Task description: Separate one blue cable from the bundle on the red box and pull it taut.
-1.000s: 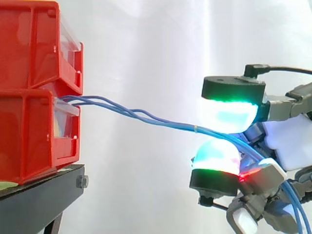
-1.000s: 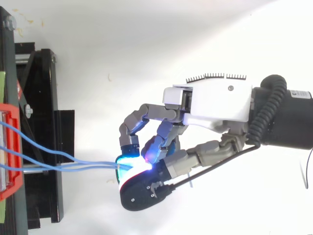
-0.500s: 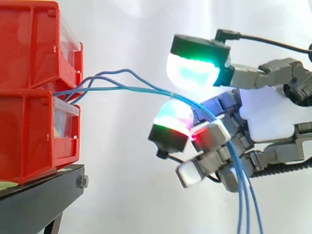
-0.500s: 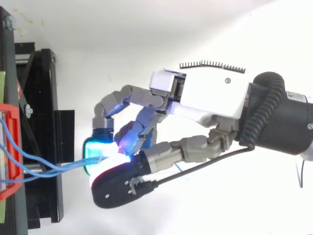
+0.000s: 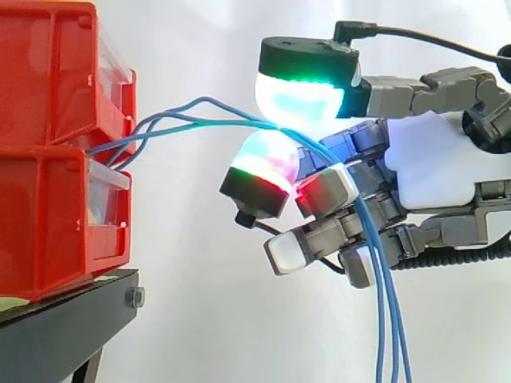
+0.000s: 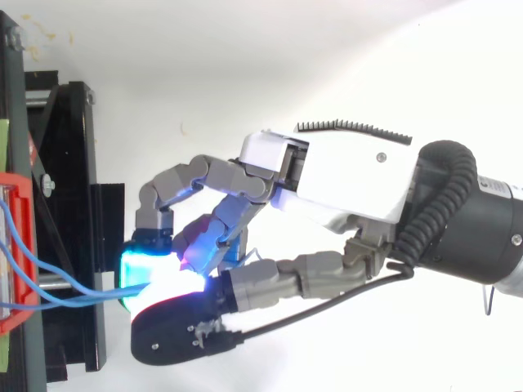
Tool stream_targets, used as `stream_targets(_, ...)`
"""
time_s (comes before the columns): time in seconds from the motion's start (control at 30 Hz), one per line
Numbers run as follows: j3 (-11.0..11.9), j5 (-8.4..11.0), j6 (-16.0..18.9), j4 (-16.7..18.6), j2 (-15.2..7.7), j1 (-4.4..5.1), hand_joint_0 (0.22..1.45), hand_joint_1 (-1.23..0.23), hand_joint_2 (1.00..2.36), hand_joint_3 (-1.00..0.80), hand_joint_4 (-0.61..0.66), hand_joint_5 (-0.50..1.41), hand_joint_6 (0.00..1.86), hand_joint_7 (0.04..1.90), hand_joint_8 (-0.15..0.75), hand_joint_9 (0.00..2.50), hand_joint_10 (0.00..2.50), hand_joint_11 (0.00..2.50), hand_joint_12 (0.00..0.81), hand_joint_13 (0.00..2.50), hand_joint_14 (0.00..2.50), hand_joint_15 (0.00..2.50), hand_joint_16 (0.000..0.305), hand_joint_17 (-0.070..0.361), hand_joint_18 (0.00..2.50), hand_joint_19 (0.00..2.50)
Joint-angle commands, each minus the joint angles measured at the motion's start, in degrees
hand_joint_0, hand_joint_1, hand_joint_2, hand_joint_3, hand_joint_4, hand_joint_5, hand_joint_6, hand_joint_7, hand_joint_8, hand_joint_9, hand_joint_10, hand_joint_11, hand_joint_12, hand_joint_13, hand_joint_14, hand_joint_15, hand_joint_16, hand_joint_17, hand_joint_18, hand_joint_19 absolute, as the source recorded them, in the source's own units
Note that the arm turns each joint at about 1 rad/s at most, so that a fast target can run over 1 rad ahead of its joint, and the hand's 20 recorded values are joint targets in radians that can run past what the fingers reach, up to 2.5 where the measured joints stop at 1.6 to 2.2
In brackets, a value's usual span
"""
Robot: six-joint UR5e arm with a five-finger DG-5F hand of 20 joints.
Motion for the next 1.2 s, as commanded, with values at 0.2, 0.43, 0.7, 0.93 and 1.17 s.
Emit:
stream_targets(0.2,0.0,-0.26,4.3,-3.2,0.0,0.16,0.63,-0.77,1.02,-0.12,0.11,-0.19,0.87,1.0,0.368,1.03,0.02,1.08,0.409,0.96,0.02,0.6,0.051,0.115,1.06,0.75)
stream_targets(0.43,0.0,-0.61,9.4,-8.2,0.1,0.25,0.72,-0.88,1.03,-0.06,-0.02,-0.2,0.9,0.96,0.346,1.05,0.02,1.09,0.388,0.97,0.02,0.61,0.048,0.108,1.06,0.73)
stream_targets(0.7,0.0,-2.1,11.0,-10.1,0.1,0.25,0.73,-0.9,1.02,-0.13,0.0,-0.19,0.89,0.92,0.343,1.06,0.02,1.1,0.386,0.97,0.02,0.6,0.047,0.106,1.06,0.73)
stream_targets(0.93,0.1,-2.19,12.0,-10.1,0.1,0.25,0.81,-0.93,1.02,-0.24,0.01,-0.2,0.89,1.04,0.337,1.05,0.02,1.09,0.373,0.96,0.02,0.61,0.045,0.101,1.01,0.73)
stream_targets(1.17,0.3,-2.28,13.0,-10.1,0.1,0.16,0.84,-0.95,1.01,-0.38,0.01,-0.19,0.89,1.0,0.327,1.02,0.02,1.1,0.368,0.94,0.02,0.61,0.044,0.1,0.99,0.72)
